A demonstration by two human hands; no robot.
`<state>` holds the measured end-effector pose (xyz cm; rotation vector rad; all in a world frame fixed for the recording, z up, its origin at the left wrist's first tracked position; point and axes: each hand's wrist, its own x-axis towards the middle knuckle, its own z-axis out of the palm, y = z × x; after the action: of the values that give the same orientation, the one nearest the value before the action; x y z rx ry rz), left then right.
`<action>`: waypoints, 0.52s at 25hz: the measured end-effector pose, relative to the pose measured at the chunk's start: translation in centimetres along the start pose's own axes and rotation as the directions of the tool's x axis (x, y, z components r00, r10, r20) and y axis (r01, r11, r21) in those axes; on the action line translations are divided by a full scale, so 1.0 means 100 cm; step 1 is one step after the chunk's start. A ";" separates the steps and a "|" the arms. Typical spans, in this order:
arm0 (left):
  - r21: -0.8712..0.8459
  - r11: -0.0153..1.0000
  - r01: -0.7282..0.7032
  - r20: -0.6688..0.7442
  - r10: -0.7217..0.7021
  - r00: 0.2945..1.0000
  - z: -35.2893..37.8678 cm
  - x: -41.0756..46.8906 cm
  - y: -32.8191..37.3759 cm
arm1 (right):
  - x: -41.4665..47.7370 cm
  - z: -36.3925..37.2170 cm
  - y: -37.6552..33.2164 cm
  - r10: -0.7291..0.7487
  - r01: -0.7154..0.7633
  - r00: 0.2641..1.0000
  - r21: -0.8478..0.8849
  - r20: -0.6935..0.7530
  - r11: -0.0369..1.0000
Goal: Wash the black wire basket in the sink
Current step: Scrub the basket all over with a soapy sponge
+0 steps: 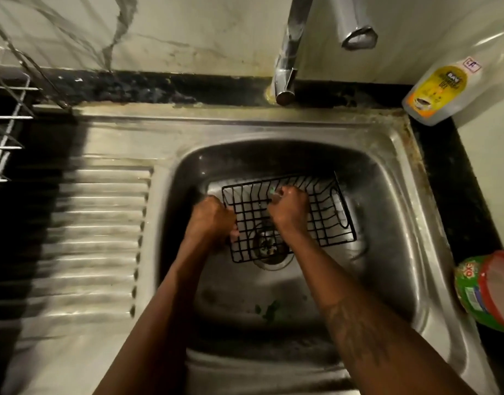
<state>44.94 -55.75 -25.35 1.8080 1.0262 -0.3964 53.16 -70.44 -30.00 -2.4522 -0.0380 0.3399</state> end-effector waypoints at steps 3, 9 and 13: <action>-0.008 0.999 0.041 -0.024 -0.041 0.999 -0.003 0.011 0.002 | 0.001 0.008 0.005 -0.181 0.186 0.982 -0.117 0.053 0.976; 0.008 1.000 0.024 -0.068 -0.024 0.997 -0.004 0.011 0.003 | 0.005 0.036 -0.017 -0.563 0.656 0.749 -0.264 0.351 0.708; 0.032 0.999 0.016 -0.058 -0.014 0.998 0.000 0.012 0.006 | 0.023 -0.006 0.020 -0.435 0.513 0.856 -0.353 0.281 0.782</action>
<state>46.15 -55.29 -25.79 1.8507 1.0793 -0.3741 55.44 -72.14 -31.31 -2.6973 -0.8891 0.3547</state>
